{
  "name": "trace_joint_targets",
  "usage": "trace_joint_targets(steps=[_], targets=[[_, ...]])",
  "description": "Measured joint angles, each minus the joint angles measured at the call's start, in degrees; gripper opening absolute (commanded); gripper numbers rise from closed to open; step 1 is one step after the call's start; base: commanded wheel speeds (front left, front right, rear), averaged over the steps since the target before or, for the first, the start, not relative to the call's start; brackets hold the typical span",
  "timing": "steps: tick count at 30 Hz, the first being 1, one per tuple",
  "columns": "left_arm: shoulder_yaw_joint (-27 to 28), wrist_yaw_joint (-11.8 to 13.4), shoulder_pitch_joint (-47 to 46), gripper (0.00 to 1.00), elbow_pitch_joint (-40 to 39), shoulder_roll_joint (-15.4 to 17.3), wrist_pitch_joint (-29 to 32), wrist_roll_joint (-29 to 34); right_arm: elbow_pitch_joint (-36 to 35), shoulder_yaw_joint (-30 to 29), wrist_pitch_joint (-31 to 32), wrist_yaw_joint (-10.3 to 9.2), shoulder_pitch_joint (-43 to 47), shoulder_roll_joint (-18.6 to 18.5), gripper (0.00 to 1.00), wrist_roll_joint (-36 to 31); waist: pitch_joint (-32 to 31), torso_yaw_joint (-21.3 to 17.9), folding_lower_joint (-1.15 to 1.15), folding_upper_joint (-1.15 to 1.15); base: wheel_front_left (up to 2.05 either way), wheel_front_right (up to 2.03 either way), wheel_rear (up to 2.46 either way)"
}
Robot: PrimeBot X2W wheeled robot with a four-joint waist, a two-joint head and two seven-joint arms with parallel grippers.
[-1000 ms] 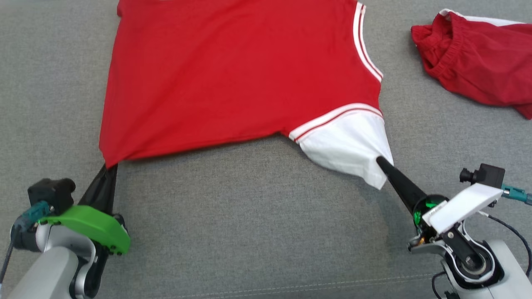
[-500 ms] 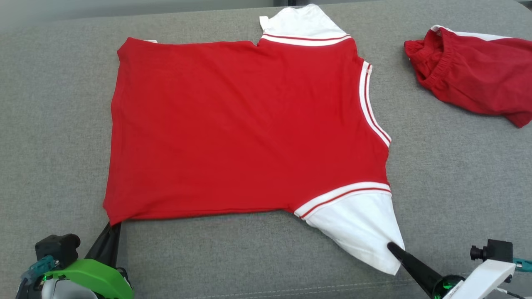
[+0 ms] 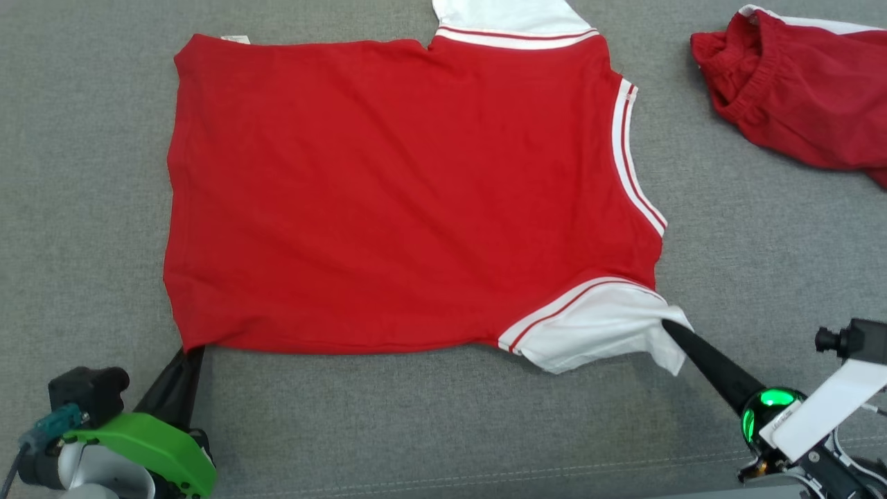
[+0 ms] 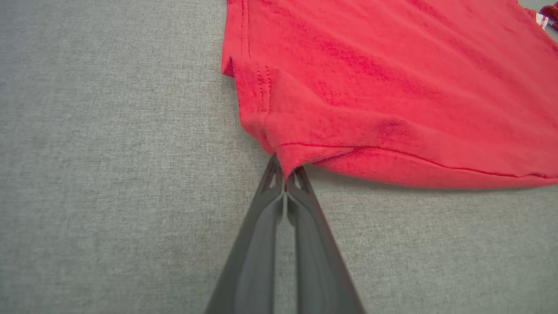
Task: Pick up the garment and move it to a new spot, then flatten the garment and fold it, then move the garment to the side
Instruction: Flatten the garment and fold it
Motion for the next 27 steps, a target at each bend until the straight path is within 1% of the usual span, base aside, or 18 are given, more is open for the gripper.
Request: trace_joint_targets(steps=[5, 8, 10, 12, 14, 16, 17, 21, 25, 27], targets=[[-0.3, 0.09, -3.12, 0.0, -5.09, 3.94, 5.67, 0.48, -2.18, -0.57, 0.25, -0.1, -5.44, -1.41, 0.0, -1.59, 2.41, -0.02, 0.0, 0.0, 0.0, 0.0, 0.0], [0.51, 0.1, -6.34, 0.0, -8.22, 6.86, 9.15, 0.77, -2.88, -1.53, 0.36, -0.8, -8.57, -1.78, 0.0, -2.03, 3.91, 0.05, 0.0, 0.0, 0.0, 0.0, 0.0], [1.49, 0.13, -8.96, 0.0, -9.87, 8.96, 11.69, 0.93, -3.01, -1.87, 0.8, -1.68, -10.72, -2.0, 0.0, -2.01, 4.9, 0.14, 0.0, 0.0, 0.0, 0.0, 0.0], [1.99, 0.3, -10.93, 0.0, -11.18, 10.93, 14.59, 0.87, -2.96, -1.88, 1.3, -2.07, -12.79, -2.71, 0.0, -2.59, 5.85, 0.25, 0.0, 0.0, 0.0, 0.0, 0.0], [2.71, 0.44, -12.1, 0.0, -12.24, 11.82, 16.99, 0.3, -2.52, -2.04, 1.34, -3.14, -15.25, -3.53, 0.0, -3.48, 6.78, 0.33, 0.0, 0.0, 0.0, 0.0, 0.0], [2.91, 0.51, -13.8, 0.0, -12.88, 12.51, 19.14, 0.19, -1.75, -1.99, 1.86, -4.13, -17.74, -3.44, 0.0, -3.53, 7.66, 0.37, 0.0, 0.0, 0.0, 0.0, 0.0], [3.33, 0.51, -15.76, 0.0, -13.04, 13.25, 21.2, -0.22, -0.67, -1.68, 2.29, -4.74, -19.98, -3.43, 0.0, -3.69, 8.47, 0.37, 0.0, 0.0, 0.0, 0.0, 0.0], [2.9, 0.51, -19.47, 0.0, -13.68, 12.71, 24.55, -2.19, 1.43, -1.1, 2.86, -6.24, -23.53, -3.43, 0.0, -5.09, 9.91, 0.33, 0.0, 0.0, 0.0, 0.0, 0.0], [1.31, 0.51, -22.32, 0.0, -13.72, 11.07, 27.6, -2.86, 3.53, -0.19, 3.1, -7.13, -26.57, -3.15, 0.0, -5.72, 11.14, 0.41, 0.0, 0.0, 0.0, 0.0, 0.0], [0.6, 0.52, -22.89, 0.0, -13.04, 10.65, 29.03, -2.85, 4.64, 0.38, 3.11, -7.22, -28.09, -2.9, 0.0, -6.16, 11.56, 0.4, 0.0, 0.0, 0.0, 0.0, 0.0]])
